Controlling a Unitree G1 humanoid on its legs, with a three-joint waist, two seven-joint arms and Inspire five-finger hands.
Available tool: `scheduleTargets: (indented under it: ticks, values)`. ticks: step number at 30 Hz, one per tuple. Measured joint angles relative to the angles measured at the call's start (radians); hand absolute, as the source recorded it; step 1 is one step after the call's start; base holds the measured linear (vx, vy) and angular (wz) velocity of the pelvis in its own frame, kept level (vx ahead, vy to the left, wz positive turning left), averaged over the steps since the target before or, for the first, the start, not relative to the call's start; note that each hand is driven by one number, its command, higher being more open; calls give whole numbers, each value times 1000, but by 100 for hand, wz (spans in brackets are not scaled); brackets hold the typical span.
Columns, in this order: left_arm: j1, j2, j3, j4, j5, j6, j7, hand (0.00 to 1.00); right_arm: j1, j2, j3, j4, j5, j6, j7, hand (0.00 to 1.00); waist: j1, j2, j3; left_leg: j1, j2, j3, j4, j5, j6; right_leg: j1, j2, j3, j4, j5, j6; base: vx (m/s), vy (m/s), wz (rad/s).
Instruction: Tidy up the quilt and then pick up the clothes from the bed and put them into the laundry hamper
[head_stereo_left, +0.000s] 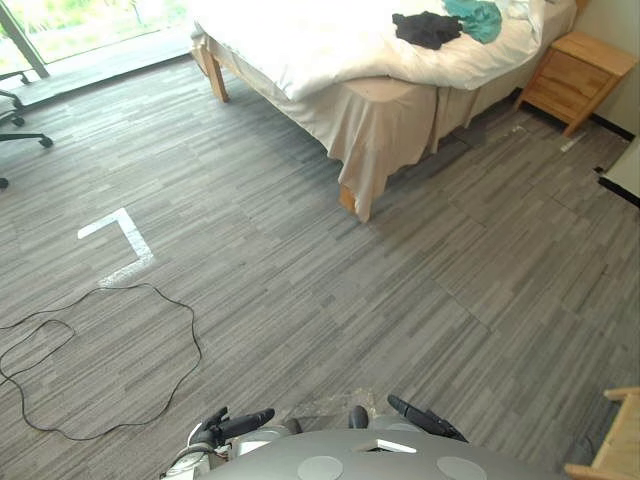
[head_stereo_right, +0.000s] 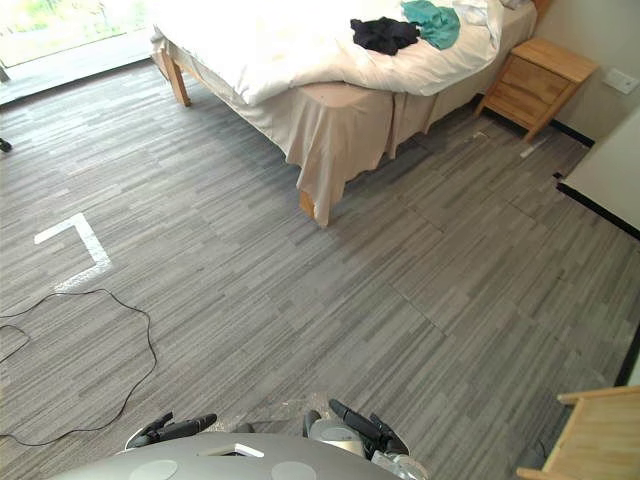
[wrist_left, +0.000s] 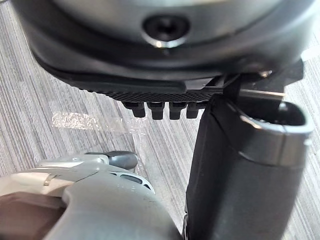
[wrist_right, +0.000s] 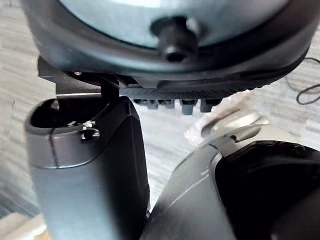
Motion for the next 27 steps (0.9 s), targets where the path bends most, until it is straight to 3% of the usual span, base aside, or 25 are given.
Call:
scheduleTargets:
  ticks: [2,3,4,7,8,9,10,11,13,14,15,16,17,18,19,20,21,22,23,24,25,27]
  values:
    - [-18,8,-3,1,2,-23,3,100,-16,12,-20,-13,21,1,3,100,-3,-2,45,-18,25,26,76,-39,3,-120,-15,-44,242,2,9,-83,-39,-34]
    - [-29,18,-4,1,1,-29,9,100,-25,22,-41,-13,19,2,9,100,-6,-15,60,-10,38,36,116,-58,7,-156,-32,-82,334,-12,-2,12,-63,-27]
    - [-33,25,-14,1,1,-29,15,100,-26,31,-60,-13,17,2,11,100,-10,-18,64,-8,62,40,159,-83,-13,-157,-44,-127,354,-45,-19,69,-73,-25]
    - [-62,35,-64,2,2,-17,28,100,-32,28,-86,-29,-12,5,32,100,-24,5,81,-9,143,49,219,-135,-48,-162,-34,-182,242,-74,-33,162,-132,-26]
    - [-79,37,-86,2,1,-8,29,100,-39,24,-97,-48,-14,5,45,100,-31,21,103,-8,181,61,228,-150,-69,-193,-29,-189,155,-56,-10,225,-209,-55]
    - [-95,39,-98,3,2,5,28,100,-47,14,-100,-59,-14,5,72,100,-34,32,122,0,210,83,227,-162,-89,-230,-26,-171,16,1,30,242,-221,-65]
    - [-96,42,-103,3,1,5,28,100,-49,12,-103,-67,-14,5,85,100,-36,30,131,11,216,94,224,-169,-100,-250,-34,-162,-52,43,52,391,-311,-78]
    - [-96,57,-106,4,1,10,26,100,-58,19,-130,-87,-26,5,120,100,-50,7,162,79,217,128,220,-204,-154,-301,-82,-129,-129,88,85,383,-284,-53]
    - [-95,59,-106,14,0,21,26,100,-65,36,-172,-89,-55,4,130,100,-64,5,176,142,234,141,225,-239,-190,-287,-104,-102,-134,87,83,529,-418,-12]
    - [-89,30,-99,15,-4,26,27,100,-66,44,-241,-86,-67,5,134,100,-89,62,168,222,317,140,227,-298,-165,-284,-70,-112,-15,151,45,675,-547,32]
    - [-85,19,-85,15,-10,26,27,100,-65,41,-271,-85,-72,5,135,100,-107,90,152,230,349,132,229,-312,-100,-305,-48,-123,53,143,35,702,-554,48]
    - [-76,4,-70,12,-13,25,26,100,-65,39,-291,-85,-87,4,143,100,-114,97,133,223,366,113,251,-293,-46,-326,-32,-128,115,132,18,500,-418,30]
    - [-79,-15,-46,2,-14,24,21,100,-70,36,-312,-84,-110,4,140,100,-110,112,128,197,399,79,327,-223,-17,-349,-18,-126,195,97,-35,656,-537,-5]
    - [-78,-38,-29,-19,-16,20,17,100,-77,7,-310,-82,-167,4,118,100,-101,136,114,131,455,31,475,-77,4,-335,29,-145,220,28,-90,682,-540,-27]
    - [-80,-40,-26,-25,-15,17,16,100,-81,-3,-299,-81,-182,4,113,100,-101,144,112,91,467,4,548,-15,-12,-322,49,-142,210,4,-107,740,-433,-38]
    - [-84,-45,-13,-28,-15,7,5,100,-99,-26,-270,-63,-204,2,99,100,-99,155,120,14,463,-55,715,-18,-61,-280,83,-137,170,-11,-122,760,-357,-27]
    - [-95,-53,6,-30,-11,-13,-9,100,-121,-58,-238,-19,-221,-2,73,100,-96,163,139,-77,429,-114,927,-81,-124,-186,129,-117,90,-18,-140,906,-381,-27]
    - [-97,-53,16,-55,-2,-32,-21,100,-136,-78,-217,33,-252,1,48,100,-79,145,161,-143,373,-129,1073,-147,-139,-64,158,-96,13,-19,-154,730,-285,-19]
    - [-96,-54,25,-74,-3,-39,-32,100,-135,-82,-202,56,-269,-1,38,100,-66,127,172,-176,336,-129,1109,-178,-133,-1,166,-85,-25,-21,-158,708,-253,-23]
    - [-96,-49,30,-116,8,-56,-51,100,-131,-85,-186,79,-338,-24,17,100,-38,117,178,-244,270,-104,1100,-220,-126,100,176,-68,-77,-18,-159,685,-231,-47]
    - [-97,-56,37,-152,14,-66,-69,100,-133,-90,-180,71,-385,-42,-4,100,-5,103,182,-324,229,-51,1032,-241,-105,164,186,-38,-116,-19,-157,682,-220,-59]
    - [-102,-65,50,-190,26,-66,-99,100,-138,-88,-179,12,-415,-75,-14,100,21,101,186,-433,189,39,877,-239,-90,259,188,0,-169,-35,-131,763,-170,-75]
